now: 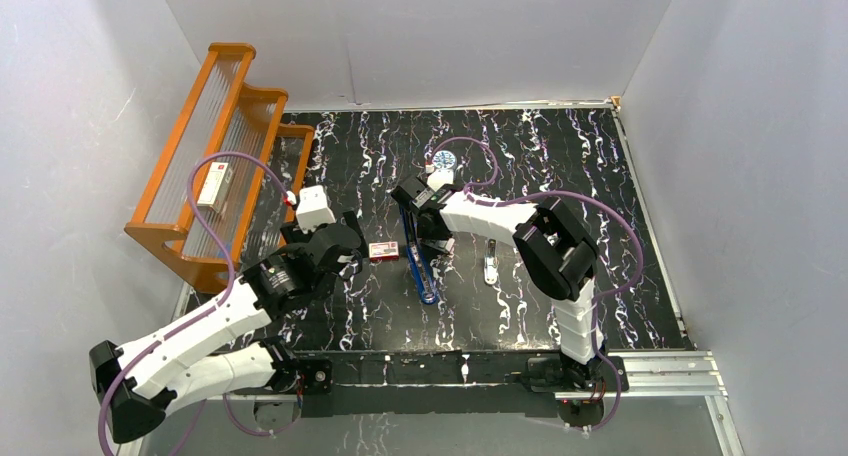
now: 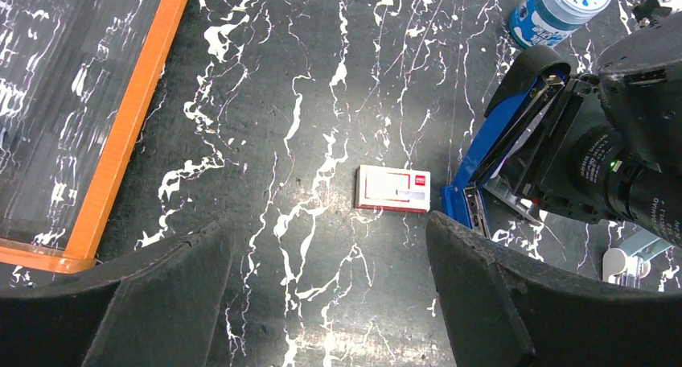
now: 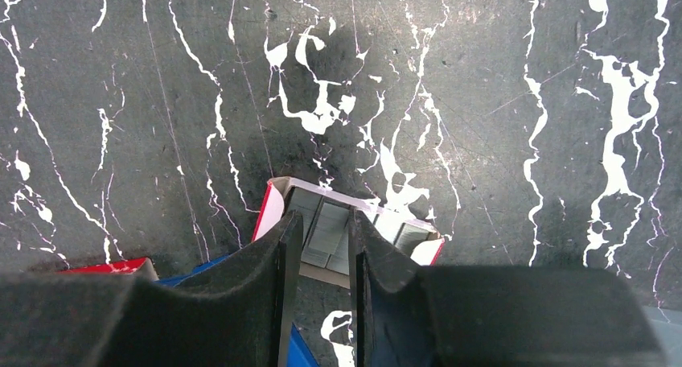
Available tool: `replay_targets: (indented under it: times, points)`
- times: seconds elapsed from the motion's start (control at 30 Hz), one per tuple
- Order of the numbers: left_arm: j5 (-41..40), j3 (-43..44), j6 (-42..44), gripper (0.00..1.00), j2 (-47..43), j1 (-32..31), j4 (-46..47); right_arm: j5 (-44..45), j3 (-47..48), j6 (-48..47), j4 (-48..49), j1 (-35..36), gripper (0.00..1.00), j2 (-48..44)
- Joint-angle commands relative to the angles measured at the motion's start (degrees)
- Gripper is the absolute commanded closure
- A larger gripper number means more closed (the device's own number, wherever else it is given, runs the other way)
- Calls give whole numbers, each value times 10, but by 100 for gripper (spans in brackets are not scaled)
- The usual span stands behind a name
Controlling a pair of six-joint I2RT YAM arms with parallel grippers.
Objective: Load the staples into the stapler
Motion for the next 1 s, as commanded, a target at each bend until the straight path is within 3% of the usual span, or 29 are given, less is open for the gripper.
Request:
replay_targets:
  times: [0.0,0.37,0.97]
  points:
    - [-31,3,-9,14,2,4,-2,7,24,7,-1,-1,64,7]
    - [-18,6,-5,14,9,4,0,1,19,3,5,-1,74,-2]
    - [25,6,-26,14,28,4,-7,-13,-33,-17,27,-1,74,-94]
